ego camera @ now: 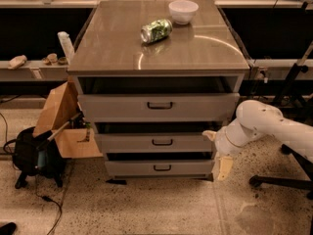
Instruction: Open middle drawer
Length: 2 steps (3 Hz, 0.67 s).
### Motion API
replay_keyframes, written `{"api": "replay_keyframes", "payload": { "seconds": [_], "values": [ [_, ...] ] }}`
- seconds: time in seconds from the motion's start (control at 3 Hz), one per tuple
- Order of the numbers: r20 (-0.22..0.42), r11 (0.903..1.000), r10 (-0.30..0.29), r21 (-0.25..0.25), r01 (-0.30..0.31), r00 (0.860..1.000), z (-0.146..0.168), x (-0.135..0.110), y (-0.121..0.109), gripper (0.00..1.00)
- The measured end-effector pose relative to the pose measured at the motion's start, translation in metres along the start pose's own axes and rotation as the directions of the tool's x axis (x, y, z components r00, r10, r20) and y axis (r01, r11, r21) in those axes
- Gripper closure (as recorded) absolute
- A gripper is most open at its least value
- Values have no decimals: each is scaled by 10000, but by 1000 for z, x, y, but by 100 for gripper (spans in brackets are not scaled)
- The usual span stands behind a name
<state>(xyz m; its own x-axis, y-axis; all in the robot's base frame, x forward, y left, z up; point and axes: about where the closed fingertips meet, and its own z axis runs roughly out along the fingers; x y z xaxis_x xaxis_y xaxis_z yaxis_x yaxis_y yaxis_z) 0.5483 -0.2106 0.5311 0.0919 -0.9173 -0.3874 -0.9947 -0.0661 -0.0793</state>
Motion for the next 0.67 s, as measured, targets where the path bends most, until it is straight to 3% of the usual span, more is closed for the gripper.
{"api": "replay_keyframes", "payload": {
  "seconds": [0.67],
  "values": [
    [103,10000,54,29,-54,9999,22,8,-15,0]
  ]
}}
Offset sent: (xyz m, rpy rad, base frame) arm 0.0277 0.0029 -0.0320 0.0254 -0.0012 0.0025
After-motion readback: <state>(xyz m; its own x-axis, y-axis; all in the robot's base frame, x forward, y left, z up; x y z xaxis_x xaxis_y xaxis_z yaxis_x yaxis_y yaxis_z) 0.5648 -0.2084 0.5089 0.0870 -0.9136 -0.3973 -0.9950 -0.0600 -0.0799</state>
